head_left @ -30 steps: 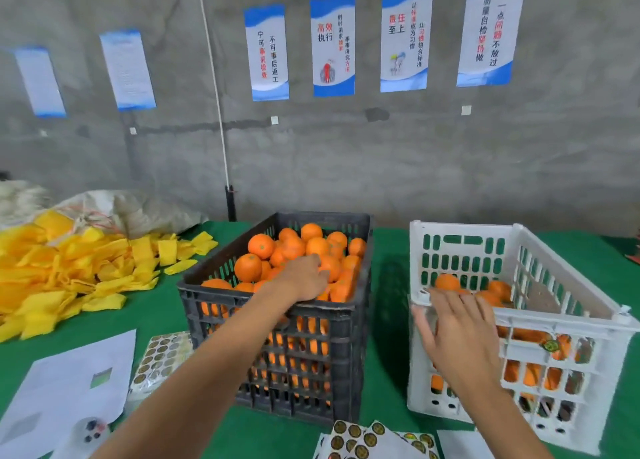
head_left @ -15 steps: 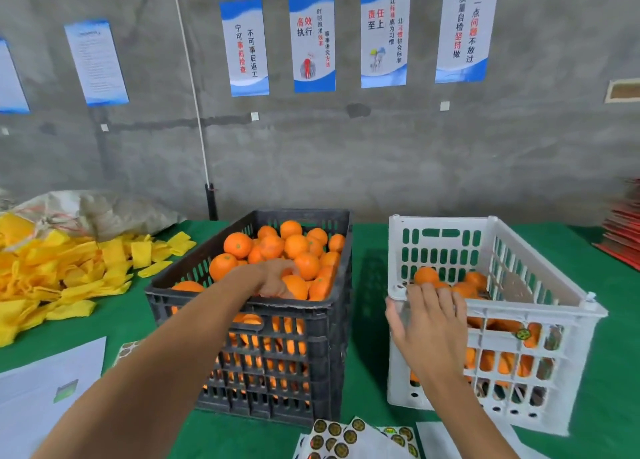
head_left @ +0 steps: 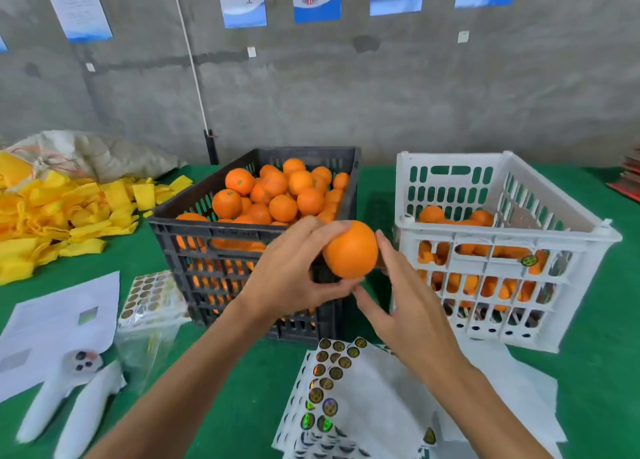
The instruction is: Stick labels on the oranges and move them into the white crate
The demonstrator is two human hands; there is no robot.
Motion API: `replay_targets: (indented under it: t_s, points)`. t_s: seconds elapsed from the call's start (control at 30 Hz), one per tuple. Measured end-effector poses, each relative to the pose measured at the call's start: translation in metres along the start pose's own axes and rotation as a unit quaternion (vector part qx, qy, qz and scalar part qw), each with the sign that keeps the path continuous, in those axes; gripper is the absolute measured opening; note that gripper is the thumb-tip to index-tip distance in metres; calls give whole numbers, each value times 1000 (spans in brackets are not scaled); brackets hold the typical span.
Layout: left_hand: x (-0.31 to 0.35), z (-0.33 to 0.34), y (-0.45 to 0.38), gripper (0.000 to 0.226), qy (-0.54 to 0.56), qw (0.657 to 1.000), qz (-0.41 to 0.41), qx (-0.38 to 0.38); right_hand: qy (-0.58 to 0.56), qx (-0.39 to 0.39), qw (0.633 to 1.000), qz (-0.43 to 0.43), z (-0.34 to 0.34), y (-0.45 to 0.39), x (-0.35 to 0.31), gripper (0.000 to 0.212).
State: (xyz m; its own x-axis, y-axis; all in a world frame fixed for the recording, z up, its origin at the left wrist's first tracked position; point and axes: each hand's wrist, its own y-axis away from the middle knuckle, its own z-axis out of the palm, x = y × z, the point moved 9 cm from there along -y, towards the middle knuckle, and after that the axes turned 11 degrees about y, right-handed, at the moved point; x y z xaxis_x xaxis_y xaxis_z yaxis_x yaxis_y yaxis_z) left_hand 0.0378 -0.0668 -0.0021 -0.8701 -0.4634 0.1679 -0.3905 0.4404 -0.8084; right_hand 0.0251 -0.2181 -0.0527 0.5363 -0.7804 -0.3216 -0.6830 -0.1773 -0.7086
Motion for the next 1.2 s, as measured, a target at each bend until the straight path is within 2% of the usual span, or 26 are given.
replay_targets:
  t_s: [0.13,0.2,0.3,0.4,0.47,0.57,0.63,0.7,0.77,0.9,0.93,1.03,1.1,1.2]
  points:
    - [-3,32,63,89,47,993,-96,-46,-2,-46,998,-37,16,49,10,71]
    - [-13,58,100,86,78,977,-179,-92,-12,-122,992,6,39,74,21,72]
    - [-32,86,148,79,132,937,-296,-128,-81,-245,961,98,78,115,37,69]
    - [-39,95,180,73,158,916,-351,-110,-122,-297,941,110,96,143,40,50]
    - [-42,95,194,66,210,899,-380,-59,-91,-321,941,58,98,149,36,51]
    - [-44,94,205,61,295,857,-422,16,-32,-333,942,-18,100,143,33,64]
    - [-44,101,211,61,360,817,-449,33,-23,-338,940,-28,102,138,37,58]
    - [-44,109,214,57,398,794,-460,25,-10,-329,943,-41,99,133,40,43]
    - [-44,112,215,54,407,787,-463,16,15,-304,951,-49,93,131,42,29]
    - [-46,116,216,48,416,779,-469,1,31,-258,965,-36,90,131,35,26]
    - [-47,117,217,47,418,777,-471,-2,23,-263,964,-15,93,131,33,31]
    - [-47,119,219,46,446,751,-488,5,50,-302,951,35,108,139,33,64]
    - [-47,119,219,46,460,737,-495,16,56,-318,945,48,115,142,35,66]
    - [-45,118,219,51,466,730,-499,29,44,-304,950,48,116,139,36,57]
